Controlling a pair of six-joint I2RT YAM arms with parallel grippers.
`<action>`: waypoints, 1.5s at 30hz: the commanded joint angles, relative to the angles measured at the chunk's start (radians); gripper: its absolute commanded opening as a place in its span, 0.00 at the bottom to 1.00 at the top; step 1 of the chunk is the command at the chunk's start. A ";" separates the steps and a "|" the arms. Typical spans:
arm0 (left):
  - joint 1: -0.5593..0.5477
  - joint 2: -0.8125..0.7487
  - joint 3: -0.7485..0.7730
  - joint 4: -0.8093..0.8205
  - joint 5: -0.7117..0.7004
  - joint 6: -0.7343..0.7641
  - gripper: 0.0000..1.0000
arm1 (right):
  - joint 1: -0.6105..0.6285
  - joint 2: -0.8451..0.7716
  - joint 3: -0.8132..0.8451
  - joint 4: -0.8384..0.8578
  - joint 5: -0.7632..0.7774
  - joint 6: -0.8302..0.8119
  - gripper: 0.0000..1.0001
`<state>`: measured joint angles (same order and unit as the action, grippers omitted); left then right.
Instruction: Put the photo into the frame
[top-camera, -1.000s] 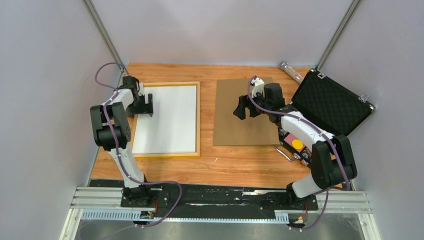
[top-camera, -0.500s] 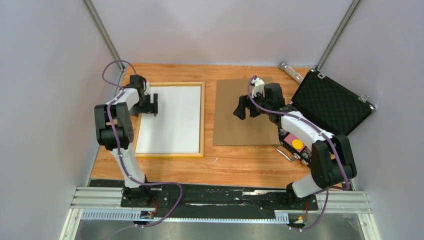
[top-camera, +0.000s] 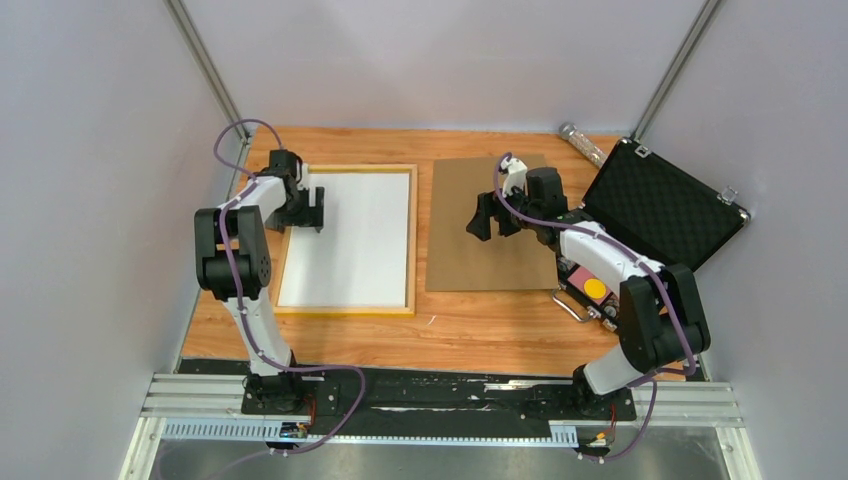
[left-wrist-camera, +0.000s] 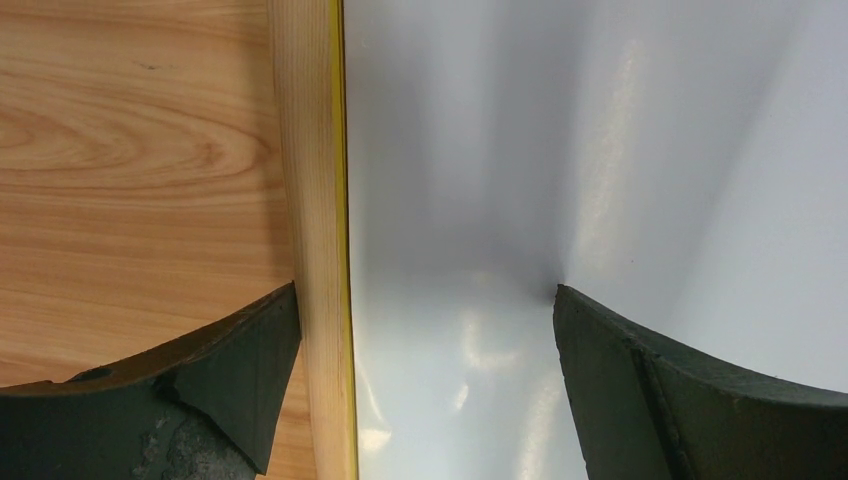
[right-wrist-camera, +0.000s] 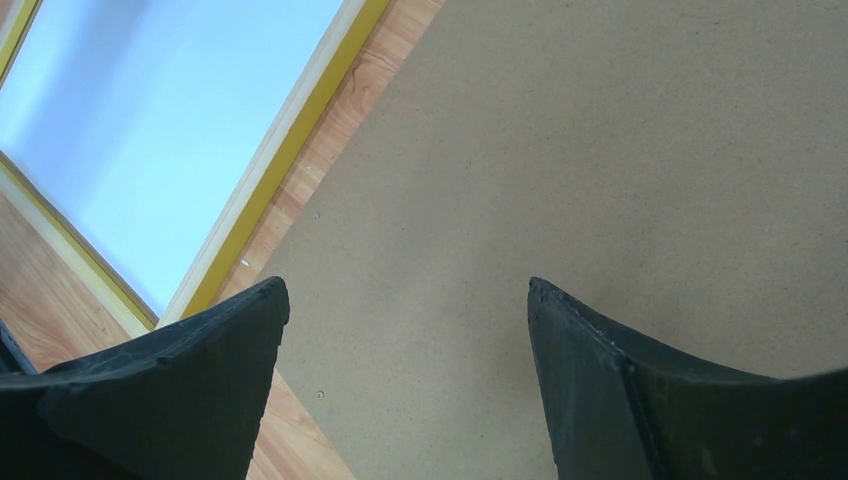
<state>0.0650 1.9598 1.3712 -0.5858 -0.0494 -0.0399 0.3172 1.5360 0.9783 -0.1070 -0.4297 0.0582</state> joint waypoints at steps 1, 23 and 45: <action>-0.050 -0.034 -0.012 -0.012 0.043 -0.020 1.00 | -0.007 -0.005 0.002 0.041 -0.005 -0.001 0.87; -0.085 -0.218 -0.045 0.059 -0.072 -0.010 1.00 | -0.039 0.000 -0.002 0.035 0.003 -0.003 0.87; -0.287 -0.159 -0.051 0.072 0.251 0.002 1.00 | -0.258 -0.162 -0.052 -0.070 -0.002 -0.021 0.86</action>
<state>-0.2066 1.7565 1.3224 -0.5465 0.1368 -0.0383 0.0841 1.4174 0.9291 -0.1780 -0.4080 0.0463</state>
